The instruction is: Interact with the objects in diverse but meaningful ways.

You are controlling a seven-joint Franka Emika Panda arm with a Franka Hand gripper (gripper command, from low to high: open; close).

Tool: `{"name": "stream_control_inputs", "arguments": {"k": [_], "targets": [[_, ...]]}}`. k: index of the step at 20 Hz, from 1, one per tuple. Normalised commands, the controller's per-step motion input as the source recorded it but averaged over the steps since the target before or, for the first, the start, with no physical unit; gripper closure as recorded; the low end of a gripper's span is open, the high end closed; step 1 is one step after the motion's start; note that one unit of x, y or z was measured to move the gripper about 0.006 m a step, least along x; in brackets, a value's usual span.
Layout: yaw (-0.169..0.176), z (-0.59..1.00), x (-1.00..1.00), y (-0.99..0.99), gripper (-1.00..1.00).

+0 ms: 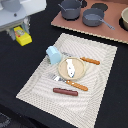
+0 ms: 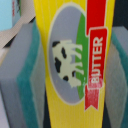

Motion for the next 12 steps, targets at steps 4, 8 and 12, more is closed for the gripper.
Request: {"name": "stream_control_inputs", "arguments": {"k": [4, 8, 12], "targets": [[0.0, -0.14, 0.81, -0.65, 1.0], [0.007, -0.22, 0.85, -0.45, 1.0], [0.007, -0.34, 0.7, -0.54, 1.0]]}}
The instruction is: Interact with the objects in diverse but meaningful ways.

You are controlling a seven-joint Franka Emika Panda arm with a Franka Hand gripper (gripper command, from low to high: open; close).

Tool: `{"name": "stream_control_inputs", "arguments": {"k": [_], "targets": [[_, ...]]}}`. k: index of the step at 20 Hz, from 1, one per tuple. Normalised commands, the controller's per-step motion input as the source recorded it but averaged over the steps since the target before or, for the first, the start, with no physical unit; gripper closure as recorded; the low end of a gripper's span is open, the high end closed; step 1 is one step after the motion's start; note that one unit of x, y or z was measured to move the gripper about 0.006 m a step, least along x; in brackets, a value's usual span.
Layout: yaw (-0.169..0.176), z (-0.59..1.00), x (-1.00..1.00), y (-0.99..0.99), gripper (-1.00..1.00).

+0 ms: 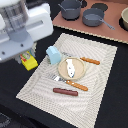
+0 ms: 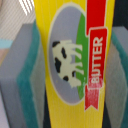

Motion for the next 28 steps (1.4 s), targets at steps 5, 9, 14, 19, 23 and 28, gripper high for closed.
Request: {"name": "stream_control_inputs", "arguments": {"k": [5, 9, 14, 19, 23, 28], "targets": [[0.021, -0.54, 0.38, -0.34, 1.0], [0.054, -0.7, -0.24, -0.13, 1.0], [0.052, -0.61, -0.43, 0.01, 1.0], [0.038, -0.45, -0.33, 0.0, -1.0], [0.017, -0.17, -0.22, -0.03, -1.0], [0.015, 0.43, -0.13, -0.07, -1.0]]}}
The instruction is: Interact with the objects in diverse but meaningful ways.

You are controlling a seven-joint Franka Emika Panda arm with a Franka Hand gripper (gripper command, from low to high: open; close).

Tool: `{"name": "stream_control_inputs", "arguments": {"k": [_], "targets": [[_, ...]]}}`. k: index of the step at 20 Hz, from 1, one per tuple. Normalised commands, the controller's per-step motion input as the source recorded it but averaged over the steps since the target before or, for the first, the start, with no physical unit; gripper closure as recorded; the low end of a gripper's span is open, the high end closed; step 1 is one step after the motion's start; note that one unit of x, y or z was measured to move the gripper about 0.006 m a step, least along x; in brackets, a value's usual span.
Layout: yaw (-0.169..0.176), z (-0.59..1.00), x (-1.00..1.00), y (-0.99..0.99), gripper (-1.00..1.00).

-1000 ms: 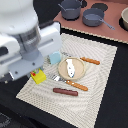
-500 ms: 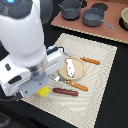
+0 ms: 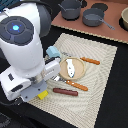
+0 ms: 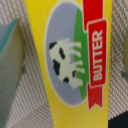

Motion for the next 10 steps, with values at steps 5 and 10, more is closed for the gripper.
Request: {"name": "stream_control_inputs", "arguments": {"k": [5, 10], "targets": [[0.005, 1.0, -0.13, 0.0, -1.0], [0.027, 0.91, 0.39, 0.0, -1.0]]}}
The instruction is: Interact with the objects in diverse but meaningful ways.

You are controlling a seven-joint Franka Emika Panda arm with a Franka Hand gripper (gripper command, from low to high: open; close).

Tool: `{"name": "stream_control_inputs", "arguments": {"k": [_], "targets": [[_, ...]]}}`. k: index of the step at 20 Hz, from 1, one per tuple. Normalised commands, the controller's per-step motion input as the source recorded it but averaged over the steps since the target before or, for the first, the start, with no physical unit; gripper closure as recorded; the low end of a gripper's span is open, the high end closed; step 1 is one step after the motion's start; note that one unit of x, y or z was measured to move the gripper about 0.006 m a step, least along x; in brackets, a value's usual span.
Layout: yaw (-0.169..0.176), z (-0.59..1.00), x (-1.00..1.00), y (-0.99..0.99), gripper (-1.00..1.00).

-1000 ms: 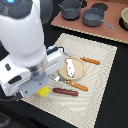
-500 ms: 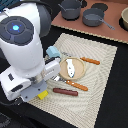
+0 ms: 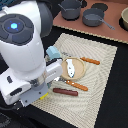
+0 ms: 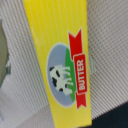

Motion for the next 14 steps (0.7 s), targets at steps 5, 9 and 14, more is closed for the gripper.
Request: {"name": "stream_control_inputs", "arguments": {"k": [5, 9, 14], "targets": [[0.116, 0.48, 0.65, 0.0, -1.0], [0.144, 0.29, 0.58, 0.0, -1.0], [0.167, 0.03, 0.48, 0.0, -1.0]]}}
